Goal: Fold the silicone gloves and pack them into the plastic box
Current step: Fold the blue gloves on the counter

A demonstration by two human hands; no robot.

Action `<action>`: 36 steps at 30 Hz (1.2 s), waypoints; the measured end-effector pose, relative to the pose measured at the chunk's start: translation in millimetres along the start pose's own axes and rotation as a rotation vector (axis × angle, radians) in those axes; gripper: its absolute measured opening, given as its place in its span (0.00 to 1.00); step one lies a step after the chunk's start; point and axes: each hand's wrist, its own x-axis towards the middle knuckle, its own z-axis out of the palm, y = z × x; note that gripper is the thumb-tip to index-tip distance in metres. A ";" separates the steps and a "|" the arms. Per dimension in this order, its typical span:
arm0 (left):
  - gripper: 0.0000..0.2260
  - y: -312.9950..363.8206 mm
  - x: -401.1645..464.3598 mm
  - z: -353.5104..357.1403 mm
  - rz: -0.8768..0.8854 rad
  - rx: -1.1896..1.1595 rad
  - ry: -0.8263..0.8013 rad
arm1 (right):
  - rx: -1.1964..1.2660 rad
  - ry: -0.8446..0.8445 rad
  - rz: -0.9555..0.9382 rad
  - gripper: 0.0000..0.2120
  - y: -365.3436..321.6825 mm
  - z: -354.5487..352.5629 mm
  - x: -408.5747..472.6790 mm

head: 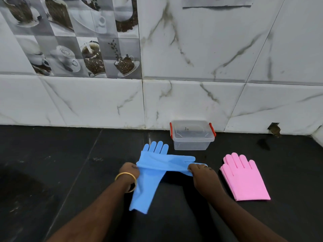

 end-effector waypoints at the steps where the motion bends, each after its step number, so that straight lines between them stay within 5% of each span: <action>1: 0.11 -5.4 8.5 -11.0 -0.014 0.022 0.032 | 0.010 -0.007 -0.004 0.12 0.8 1.5 -4.3; 12: 0.13 -58.4 30.8 -64.2 -0.051 0.172 0.110 | -0.049 -0.133 -0.052 0.15 6.1 11.7 -63.0; 15: 0.19 -48.5 9.8 -58.7 -0.019 0.478 0.137 | -0.040 -0.140 -0.043 0.13 -1.9 10.0 -76.7; 17: 0.19 -35.0 -13.1 -45.2 0.210 0.667 0.251 | -0.005 -0.102 -0.046 0.12 -4.8 5.4 -80.6; 18: 0.18 -28.5 -24.5 -34.9 0.386 0.663 0.221 | 0.013 -0.084 -0.054 0.12 -4.8 3.7 -81.1; 20: 0.20 -19.8 -45.6 -12.9 0.674 0.608 -0.103 | -0.003 -0.102 -0.119 0.15 -3.8 2.3 -79.6; 23: 0.21 -18.0 -61.3 10.1 0.817 0.742 -0.438 | -0.038 -0.174 -0.178 0.15 -1.3 2.4 -75.8; 30: 0.15 -22.8 -57.7 18.4 1.023 0.882 -0.341 | -0.074 -0.242 -0.197 0.13 -5.4 9.1 -81.6; 36: 0.19 -34.1 -61.4 9.7 0.957 0.739 -0.290 | -0.033 -0.181 -0.136 0.15 -13.4 7.8 -88.6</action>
